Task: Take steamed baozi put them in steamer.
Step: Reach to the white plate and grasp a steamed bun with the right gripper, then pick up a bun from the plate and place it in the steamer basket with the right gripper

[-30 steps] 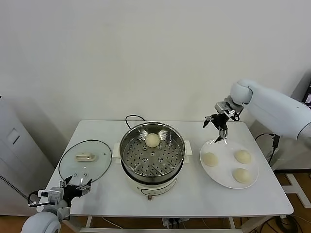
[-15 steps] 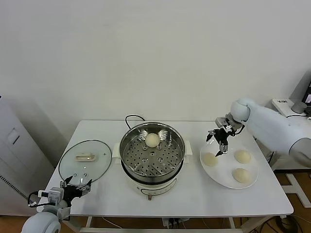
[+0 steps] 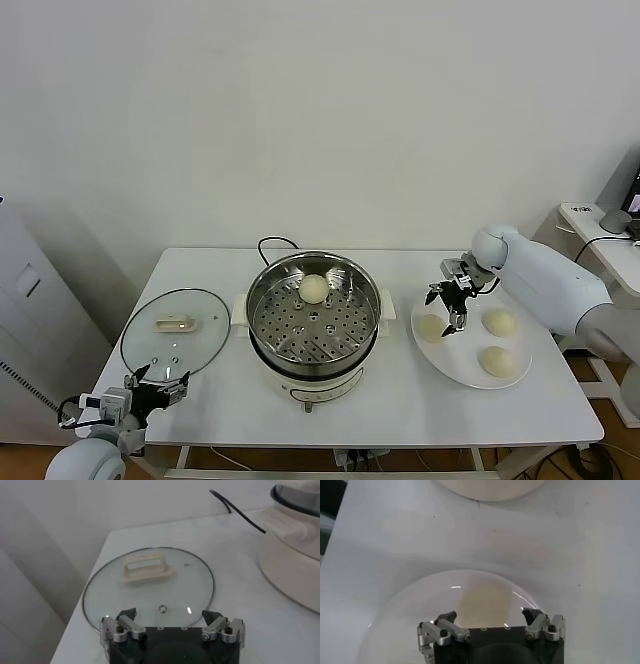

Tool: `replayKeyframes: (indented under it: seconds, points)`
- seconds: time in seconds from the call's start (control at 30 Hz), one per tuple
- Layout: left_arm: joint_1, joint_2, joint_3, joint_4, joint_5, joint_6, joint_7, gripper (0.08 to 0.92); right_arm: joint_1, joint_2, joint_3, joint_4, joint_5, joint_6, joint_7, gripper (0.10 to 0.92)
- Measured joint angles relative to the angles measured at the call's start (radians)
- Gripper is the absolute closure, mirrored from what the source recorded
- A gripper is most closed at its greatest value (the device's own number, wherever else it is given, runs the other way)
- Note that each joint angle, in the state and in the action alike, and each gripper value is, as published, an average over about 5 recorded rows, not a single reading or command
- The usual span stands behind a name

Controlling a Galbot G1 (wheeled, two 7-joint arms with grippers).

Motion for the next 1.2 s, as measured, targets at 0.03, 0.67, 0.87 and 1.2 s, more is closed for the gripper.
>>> replayKeyframes:
  seconds: [0.03, 0.67, 0.87, 1.2]
  points:
    - [0.000, 0.000, 0.001, 0.000, 0.000, 0.000, 0.000, 0.177, -0.005, 0.004, 0.006, -0.006, -0.004, 0.000, 0.002, 0.211]
    - [0.002, -0.002, 0.001, -0.002, 0.003, -0.002, 0.000, 0.177, -0.044, 0.025, 0.063, -0.046, -0.027, -0.005, -0.002, 0.459]
    - [0.003, -0.002, -0.001, -0.006, 0.003, -0.001, -0.001, 0.177, -0.029, 0.012, 0.045, -0.022, -0.007, -0.013, -0.012, 0.478]
    - [0.005, -0.005, -0.005, -0.014, 0.007, 0.002, -0.003, 0.177, 0.112, -0.043, -0.108, 0.087, 0.122, -0.058, -0.045, 0.485]
